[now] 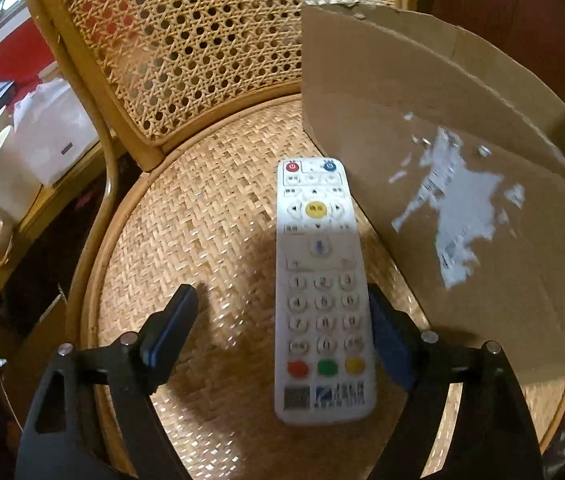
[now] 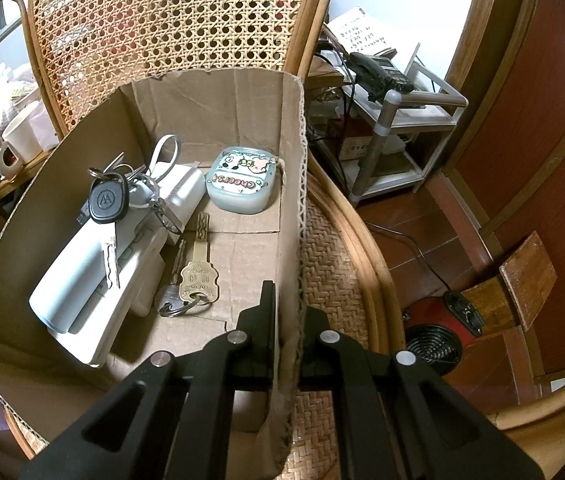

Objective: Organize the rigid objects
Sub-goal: 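Move the left tool back over the white JSCN remote, then close the left tool on the white JSCN remote, then carry the JSCN remote into the box and open the left tool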

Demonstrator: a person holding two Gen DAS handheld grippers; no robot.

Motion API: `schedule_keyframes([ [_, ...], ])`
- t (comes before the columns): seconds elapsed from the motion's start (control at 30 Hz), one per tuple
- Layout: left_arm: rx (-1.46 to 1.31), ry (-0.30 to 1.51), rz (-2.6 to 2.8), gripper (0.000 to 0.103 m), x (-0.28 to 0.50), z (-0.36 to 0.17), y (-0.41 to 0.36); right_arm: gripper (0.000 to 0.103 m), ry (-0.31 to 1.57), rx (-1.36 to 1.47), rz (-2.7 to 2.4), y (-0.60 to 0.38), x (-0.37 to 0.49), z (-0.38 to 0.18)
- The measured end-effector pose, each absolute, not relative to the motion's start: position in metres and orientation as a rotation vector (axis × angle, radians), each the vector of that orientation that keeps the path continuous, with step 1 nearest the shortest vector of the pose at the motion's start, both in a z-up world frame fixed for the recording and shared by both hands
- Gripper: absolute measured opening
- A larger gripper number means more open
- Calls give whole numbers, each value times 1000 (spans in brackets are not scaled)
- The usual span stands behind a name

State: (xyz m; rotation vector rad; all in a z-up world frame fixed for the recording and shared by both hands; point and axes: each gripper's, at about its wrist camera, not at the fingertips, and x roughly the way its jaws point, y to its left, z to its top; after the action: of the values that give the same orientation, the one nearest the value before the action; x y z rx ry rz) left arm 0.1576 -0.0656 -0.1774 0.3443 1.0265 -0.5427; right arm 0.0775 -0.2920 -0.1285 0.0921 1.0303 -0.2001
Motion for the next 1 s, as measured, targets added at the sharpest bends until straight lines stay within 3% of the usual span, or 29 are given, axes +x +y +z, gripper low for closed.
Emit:
schedule_keyframes([
  [0.17, 295, 1047, -500, 77, 167, -179, -67, 8, 1031, 94, -199, -293, 77, -129],
  [0.27, 283, 1044, -494, 41, 166, -174, -68, 8, 1030, 92, -197, -294, 77, -128],
  [0.43, 218, 1085, -456, 40, 168, -170, -63, 8, 1030, 94, -197, -295, 76, -129],
  [0.63, 241, 1011, -363, 40, 164, -145, -49, 8, 1030, 92, -197, -295, 76, -129],
  [1.0, 174, 726, -329, 40, 118, -50, -47, 8, 1031, 91, -200, -295, 75, -128],
])
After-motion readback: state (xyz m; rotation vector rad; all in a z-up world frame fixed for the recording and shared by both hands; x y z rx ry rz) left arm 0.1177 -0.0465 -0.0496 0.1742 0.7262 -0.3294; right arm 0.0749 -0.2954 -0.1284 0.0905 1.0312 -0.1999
